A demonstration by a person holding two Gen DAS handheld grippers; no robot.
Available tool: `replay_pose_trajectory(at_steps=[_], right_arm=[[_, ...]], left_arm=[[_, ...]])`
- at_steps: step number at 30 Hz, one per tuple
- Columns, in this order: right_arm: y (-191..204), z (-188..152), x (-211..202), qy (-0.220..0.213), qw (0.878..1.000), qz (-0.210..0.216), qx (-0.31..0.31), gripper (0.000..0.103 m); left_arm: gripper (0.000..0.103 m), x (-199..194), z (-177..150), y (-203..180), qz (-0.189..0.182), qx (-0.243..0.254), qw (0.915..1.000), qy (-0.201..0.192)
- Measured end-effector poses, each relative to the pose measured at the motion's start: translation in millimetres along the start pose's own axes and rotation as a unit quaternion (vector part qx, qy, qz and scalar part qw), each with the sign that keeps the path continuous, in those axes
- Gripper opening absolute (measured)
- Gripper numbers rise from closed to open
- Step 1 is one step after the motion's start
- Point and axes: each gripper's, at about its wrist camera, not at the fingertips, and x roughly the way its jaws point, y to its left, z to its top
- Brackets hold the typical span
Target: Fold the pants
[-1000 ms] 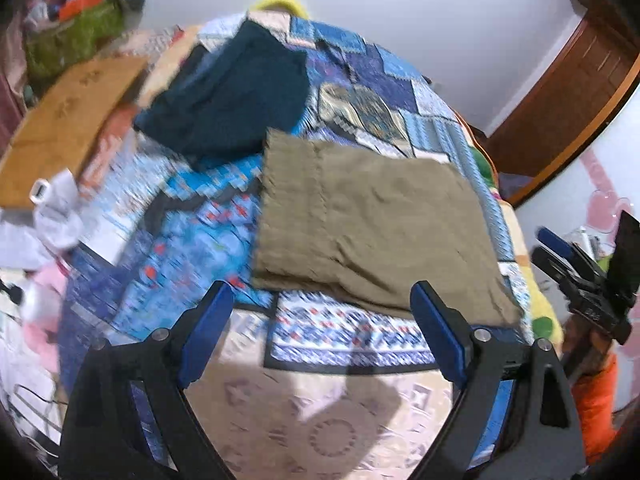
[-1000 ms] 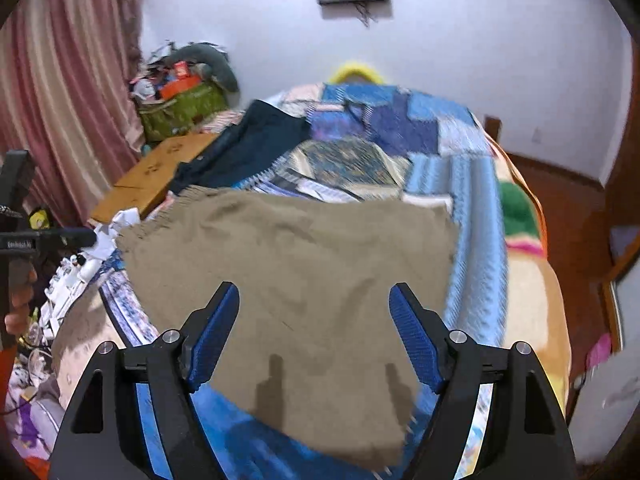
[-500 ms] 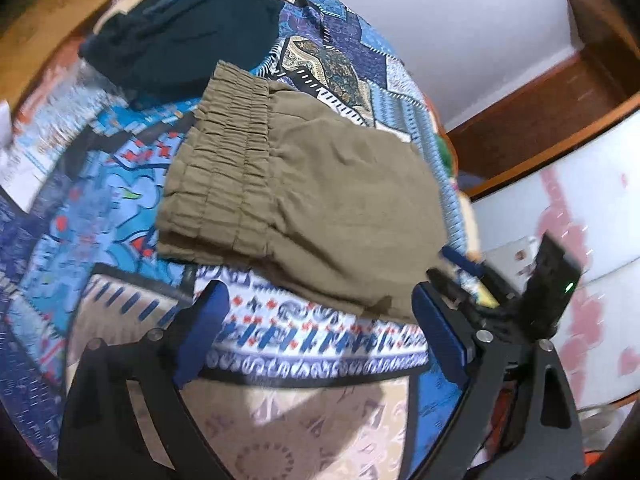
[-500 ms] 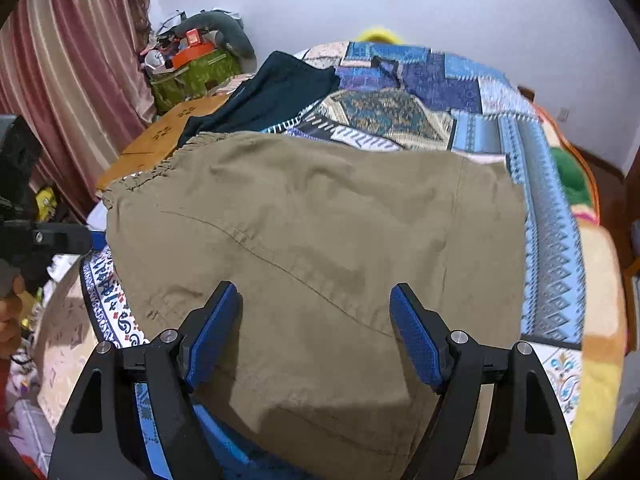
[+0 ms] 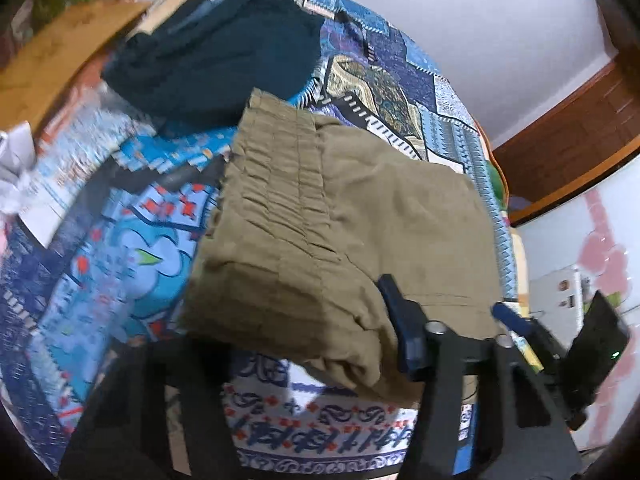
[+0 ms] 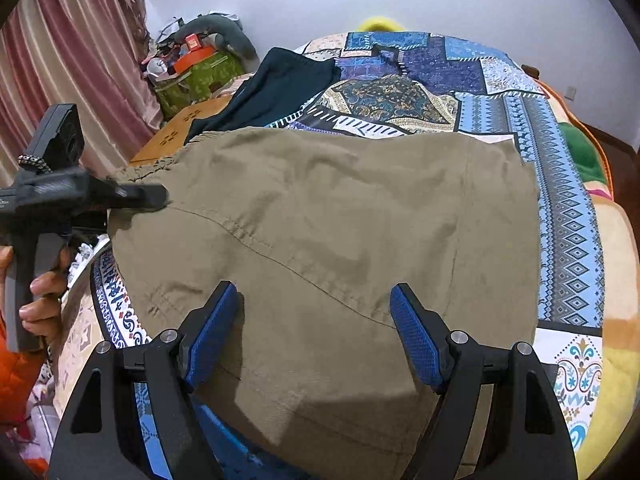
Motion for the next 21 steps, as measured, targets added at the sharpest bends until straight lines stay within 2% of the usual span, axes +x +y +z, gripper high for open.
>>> replay_pose_trajectory(at_steps=[1,3,5,8,11,13,14,15,21], right_arm=[[-1,0,-2,-0.002,1.000,-0.002,0.001,0.075],[-2,-3,-8,-0.006,1.000,-0.007,0.002,0.075],[-5,-4,-13,-0.007,1.000,-0.011,0.005,0.075],[-11,-8,-22,-0.010,1.000,-0.017,0.012,0.075],[-16,-14,-31,-0.008,1.000,-0.026,0.014,0.076],[-19,-19,-33,-0.003,0.999,-0.030,0.014,0.076],[-19,-22,-33,-0.001,0.999,-0.031,0.015,0.076],[-20,-24,-34,0.001,0.999,-0.031,0.016,0.076],[-23,-33,-29,0.005,0.999,-0.022,0.035,0.075]], left_arm=[[0.041,-2,-1,0,0.006,0.007,0.9999,-0.007],[0.037,-13,-4,-2,0.028,0.026,0.9990,-0.025],[0.035,-32,-8,-8,0.071,0.057,0.9941,-0.059],[0.034,-58,-11,-17,0.126,0.098,0.9816,-0.105],[0.032,-81,-16,-29,0.195,0.150,0.9566,-0.156],[0.031,-92,-20,-41,0.242,0.187,0.9334,-0.188],[0.031,-94,-21,-46,0.255,0.198,0.9260,-0.195],[0.031,-96,-22,-51,0.264,0.209,0.9202,-0.200],[0.031,-104,-21,-84,0.233,0.240,0.9164,-0.219]])
